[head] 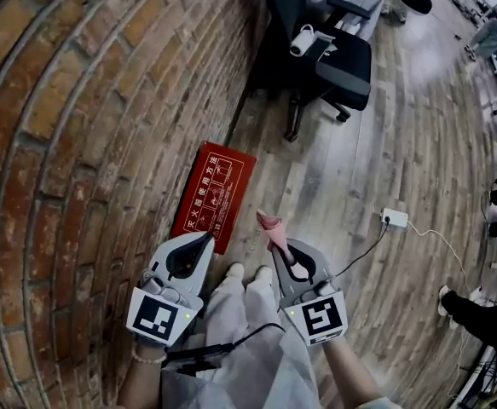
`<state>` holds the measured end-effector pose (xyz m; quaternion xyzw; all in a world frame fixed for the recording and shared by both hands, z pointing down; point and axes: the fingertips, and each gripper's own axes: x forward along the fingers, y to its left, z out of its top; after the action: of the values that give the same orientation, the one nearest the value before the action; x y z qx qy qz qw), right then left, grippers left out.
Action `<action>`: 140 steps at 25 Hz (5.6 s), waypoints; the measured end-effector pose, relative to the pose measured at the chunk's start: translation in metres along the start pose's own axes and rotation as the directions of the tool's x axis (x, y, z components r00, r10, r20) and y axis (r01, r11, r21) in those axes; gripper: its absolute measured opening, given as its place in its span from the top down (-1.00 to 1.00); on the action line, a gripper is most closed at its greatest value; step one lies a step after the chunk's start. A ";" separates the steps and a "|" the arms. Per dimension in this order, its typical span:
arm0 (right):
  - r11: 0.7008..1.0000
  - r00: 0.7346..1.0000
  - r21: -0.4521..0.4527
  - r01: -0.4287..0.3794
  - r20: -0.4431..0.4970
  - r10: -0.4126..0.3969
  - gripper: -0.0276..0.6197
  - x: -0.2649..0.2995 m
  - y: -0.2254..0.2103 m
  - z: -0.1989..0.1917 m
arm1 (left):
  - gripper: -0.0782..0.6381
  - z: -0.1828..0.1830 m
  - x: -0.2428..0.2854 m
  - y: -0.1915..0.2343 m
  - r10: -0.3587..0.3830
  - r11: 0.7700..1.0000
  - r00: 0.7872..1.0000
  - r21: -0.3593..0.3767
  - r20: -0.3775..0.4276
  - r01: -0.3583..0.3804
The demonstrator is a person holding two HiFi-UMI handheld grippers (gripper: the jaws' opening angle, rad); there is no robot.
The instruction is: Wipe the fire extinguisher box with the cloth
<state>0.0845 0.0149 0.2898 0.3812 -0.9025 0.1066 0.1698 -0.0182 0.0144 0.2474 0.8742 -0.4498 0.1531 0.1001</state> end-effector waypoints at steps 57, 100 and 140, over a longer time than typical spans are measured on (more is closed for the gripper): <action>0.831 0.907 -0.473 -0.293 -0.414 0.084 0.83 0.419 -0.045 -0.155 | 0.79 -0.159 0.053 0.088 0.145 0.986 0.977 -0.061 -0.159 -0.156; 0.687 0.741 -0.334 -0.645 -0.492 0.457 0.83 0.297 0.164 -0.240 | 0.79 -0.189 0.008 0.058 0.112 0.991 0.974 -0.052 -0.198 -0.124; 0.756 0.869 -0.438 -0.486 -0.333 0.366 0.83 0.271 0.100 -0.177 | 0.79 -0.163 0.029 0.071 0.142 0.982 0.982 -0.109 -0.127 -0.156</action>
<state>-0.1245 -0.0365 0.5510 0.0910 -0.9354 -0.0566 0.3370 -0.0891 0.0021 0.4123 0.8199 -0.5156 0.1850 0.1664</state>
